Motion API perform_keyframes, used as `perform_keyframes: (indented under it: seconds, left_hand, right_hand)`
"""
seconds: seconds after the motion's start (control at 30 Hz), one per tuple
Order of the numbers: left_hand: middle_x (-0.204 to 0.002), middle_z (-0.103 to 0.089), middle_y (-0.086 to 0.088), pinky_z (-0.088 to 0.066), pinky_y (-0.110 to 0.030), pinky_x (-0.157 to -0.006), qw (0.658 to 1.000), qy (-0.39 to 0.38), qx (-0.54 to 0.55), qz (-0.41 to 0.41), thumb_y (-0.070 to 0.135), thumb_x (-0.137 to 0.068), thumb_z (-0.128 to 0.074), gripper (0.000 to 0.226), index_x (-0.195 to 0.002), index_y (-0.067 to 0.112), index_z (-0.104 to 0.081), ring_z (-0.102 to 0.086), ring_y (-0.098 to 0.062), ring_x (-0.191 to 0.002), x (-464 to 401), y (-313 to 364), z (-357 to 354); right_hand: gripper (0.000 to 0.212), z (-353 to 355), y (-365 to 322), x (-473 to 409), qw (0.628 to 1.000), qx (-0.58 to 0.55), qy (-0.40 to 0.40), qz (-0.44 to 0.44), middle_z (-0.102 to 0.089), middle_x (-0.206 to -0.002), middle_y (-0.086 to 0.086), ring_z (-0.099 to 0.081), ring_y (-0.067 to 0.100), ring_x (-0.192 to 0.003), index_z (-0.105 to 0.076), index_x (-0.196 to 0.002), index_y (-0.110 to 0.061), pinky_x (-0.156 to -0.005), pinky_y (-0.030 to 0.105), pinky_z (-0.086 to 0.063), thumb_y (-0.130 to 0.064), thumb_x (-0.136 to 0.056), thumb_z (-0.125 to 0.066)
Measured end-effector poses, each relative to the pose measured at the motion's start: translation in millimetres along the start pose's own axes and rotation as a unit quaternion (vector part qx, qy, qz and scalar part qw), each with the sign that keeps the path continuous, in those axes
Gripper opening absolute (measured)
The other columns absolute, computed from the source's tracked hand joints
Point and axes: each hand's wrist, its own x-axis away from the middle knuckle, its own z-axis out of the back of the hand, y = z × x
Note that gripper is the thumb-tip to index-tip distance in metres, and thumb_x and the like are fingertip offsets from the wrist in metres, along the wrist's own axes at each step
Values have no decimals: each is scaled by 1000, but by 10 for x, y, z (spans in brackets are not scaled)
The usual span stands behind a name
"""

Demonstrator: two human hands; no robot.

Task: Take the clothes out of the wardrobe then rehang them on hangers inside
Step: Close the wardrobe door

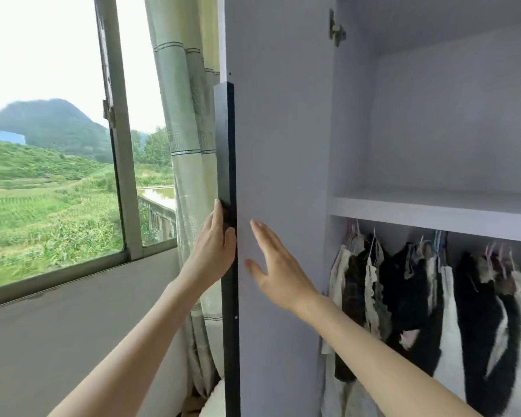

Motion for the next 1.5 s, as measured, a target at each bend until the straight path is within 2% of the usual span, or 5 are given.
perform_keyframes:
  seconds: [0.3,0.6,1.0,1.23,1.5]
  left_hand:
    - [-138,-32,14,-17,8,-87,988,-17,103,-116,-8,-91,-29,64,-146,25,-22,-26,22,-112,176,86,-23]
    - [-136,-35,19,-22,-6,-105,937,-68,112,-323,-7,-81,-29,67,-144,17,-31,-28,-2,-135,229,777,-523]
    - [-144,23,31,12,-42,-115,902,-255,17,-348,8,-98,-28,75,-134,51,22,25,-9,-138,-37,1888,-2132]
    - [-141,39,20,11,-51,-111,921,-229,-50,-312,28,-98,-37,79,-132,42,33,34,-19,-135,-143,2196,-2822]
    - [-137,47,12,14,-51,-106,909,-202,-177,-318,30,-96,-43,92,-127,42,42,35,-21,-134,-437,2090,-3366]
  right_hand:
    - [53,-9,200,267,988,-119,98,0,-28,-149,-16,-25,-5,-135,-23,-144,-32,-113,29,-27,-28,-97,-46]
    - [51,768,441,773,962,-93,256,-35,-48,-113,-20,-51,-1,-105,-40,-128,-39,-88,16,-46,-52,-81,-57]
    - [55,1855,1537,1376,929,22,325,-177,-41,-130,-15,-45,4,-118,-33,-141,-25,-101,31,-44,-19,-92,-57]
    - [65,2224,2090,1409,926,288,200,-140,19,-149,-20,7,-8,-135,2,-148,-21,-101,4,-11,-19,-99,-41]
    - [74,2619,2631,1277,883,421,120,-167,28,-146,-4,23,9,-136,22,-137,-14,-117,27,0,-26,-99,-40]
